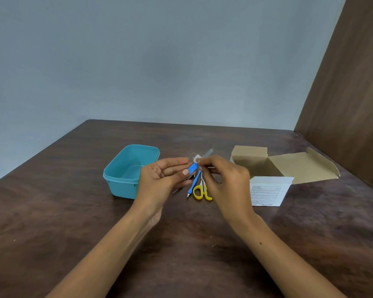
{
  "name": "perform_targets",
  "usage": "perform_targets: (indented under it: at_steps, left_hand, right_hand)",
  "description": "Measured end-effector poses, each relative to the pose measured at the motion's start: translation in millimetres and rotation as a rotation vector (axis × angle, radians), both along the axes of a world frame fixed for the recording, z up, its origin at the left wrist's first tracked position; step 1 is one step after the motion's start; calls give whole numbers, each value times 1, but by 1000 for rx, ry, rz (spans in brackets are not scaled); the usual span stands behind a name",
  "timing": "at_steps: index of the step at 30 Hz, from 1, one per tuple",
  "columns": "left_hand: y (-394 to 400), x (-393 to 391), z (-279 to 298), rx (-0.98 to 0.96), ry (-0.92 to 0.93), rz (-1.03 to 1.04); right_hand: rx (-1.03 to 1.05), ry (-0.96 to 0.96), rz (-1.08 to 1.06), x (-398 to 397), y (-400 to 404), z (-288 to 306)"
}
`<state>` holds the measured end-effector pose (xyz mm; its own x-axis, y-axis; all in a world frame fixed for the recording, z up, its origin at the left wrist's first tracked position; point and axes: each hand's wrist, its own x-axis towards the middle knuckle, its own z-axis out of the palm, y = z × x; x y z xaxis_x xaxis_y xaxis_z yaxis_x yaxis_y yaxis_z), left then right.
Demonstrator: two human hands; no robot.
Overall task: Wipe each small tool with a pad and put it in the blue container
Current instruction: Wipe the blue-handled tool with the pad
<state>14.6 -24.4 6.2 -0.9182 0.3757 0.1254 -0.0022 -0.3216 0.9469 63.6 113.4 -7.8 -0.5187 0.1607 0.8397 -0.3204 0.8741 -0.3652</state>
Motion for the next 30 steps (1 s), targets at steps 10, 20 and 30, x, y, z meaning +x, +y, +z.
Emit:
perform_targets:
  at_steps: [10, 20, 30]
  left_hand:
    - [-1, -1, 4, 59, -91, -60]
    - [1, 4, 8, 23, -47, -139]
    - [1, -3, -5, -376, 517, 214]
  right_hand:
    - [14, -22, 43, 5, -7, 3]
    - [-12, 73, 2, 6, 2, 12]
    - [-778, -23, 280, 10, 11, 33]
